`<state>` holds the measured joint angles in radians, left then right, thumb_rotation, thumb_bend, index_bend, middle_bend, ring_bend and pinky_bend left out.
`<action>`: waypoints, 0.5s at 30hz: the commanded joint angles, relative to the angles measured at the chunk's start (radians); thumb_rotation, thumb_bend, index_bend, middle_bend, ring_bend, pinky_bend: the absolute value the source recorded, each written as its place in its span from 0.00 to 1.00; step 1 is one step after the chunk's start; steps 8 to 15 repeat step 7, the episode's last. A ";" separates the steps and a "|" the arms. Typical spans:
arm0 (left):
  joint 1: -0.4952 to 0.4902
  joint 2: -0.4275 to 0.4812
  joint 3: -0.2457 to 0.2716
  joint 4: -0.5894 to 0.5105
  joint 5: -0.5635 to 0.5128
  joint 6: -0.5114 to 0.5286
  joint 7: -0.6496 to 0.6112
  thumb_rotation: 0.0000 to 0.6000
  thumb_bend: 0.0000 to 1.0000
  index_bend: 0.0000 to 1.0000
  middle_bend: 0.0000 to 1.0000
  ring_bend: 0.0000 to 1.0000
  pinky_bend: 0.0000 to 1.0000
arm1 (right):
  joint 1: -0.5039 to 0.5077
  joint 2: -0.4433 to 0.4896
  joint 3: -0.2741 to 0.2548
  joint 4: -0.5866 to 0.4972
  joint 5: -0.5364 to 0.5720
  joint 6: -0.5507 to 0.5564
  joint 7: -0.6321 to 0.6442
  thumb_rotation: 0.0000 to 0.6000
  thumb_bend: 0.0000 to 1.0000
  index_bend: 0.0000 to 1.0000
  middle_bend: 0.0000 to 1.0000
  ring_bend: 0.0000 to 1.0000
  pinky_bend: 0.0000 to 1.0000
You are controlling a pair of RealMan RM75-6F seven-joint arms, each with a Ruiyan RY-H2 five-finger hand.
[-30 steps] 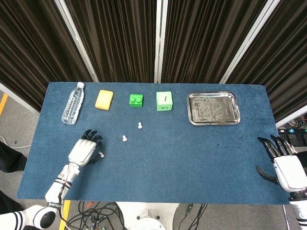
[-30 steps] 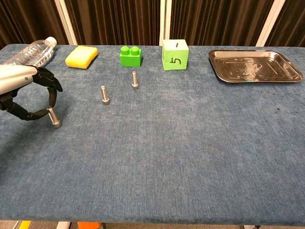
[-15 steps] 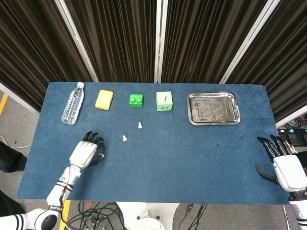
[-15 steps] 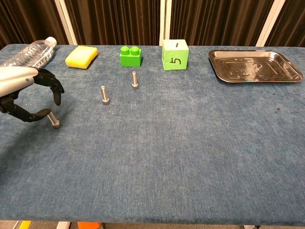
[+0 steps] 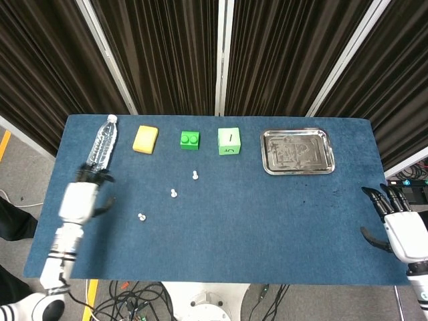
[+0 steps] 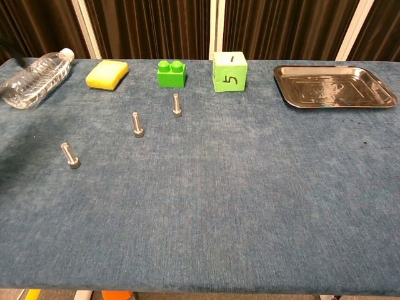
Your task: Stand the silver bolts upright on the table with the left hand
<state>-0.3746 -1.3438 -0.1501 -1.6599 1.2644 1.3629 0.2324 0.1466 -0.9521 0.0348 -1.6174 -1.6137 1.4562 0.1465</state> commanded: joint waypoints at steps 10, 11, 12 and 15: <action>0.238 0.171 0.064 0.010 0.053 0.228 -0.136 1.00 0.32 0.35 0.22 0.06 0.00 | -0.007 -0.037 0.010 0.052 0.011 0.027 0.061 1.00 0.26 0.08 0.15 0.00 0.01; 0.238 0.171 0.064 0.010 0.053 0.228 -0.136 1.00 0.32 0.35 0.22 0.06 0.00 | -0.007 -0.037 0.010 0.052 0.011 0.027 0.061 1.00 0.26 0.08 0.15 0.00 0.01; 0.238 0.171 0.064 0.010 0.053 0.228 -0.136 1.00 0.32 0.35 0.22 0.06 0.00 | -0.007 -0.037 0.010 0.052 0.011 0.027 0.061 1.00 0.26 0.08 0.15 0.00 0.01; 0.238 0.171 0.064 0.010 0.053 0.228 -0.136 1.00 0.32 0.35 0.22 0.06 0.00 | -0.007 -0.037 0.010 0.052 0.011 0.027 0.061 1.00 0.26 0.08 0.15 0.00 0.01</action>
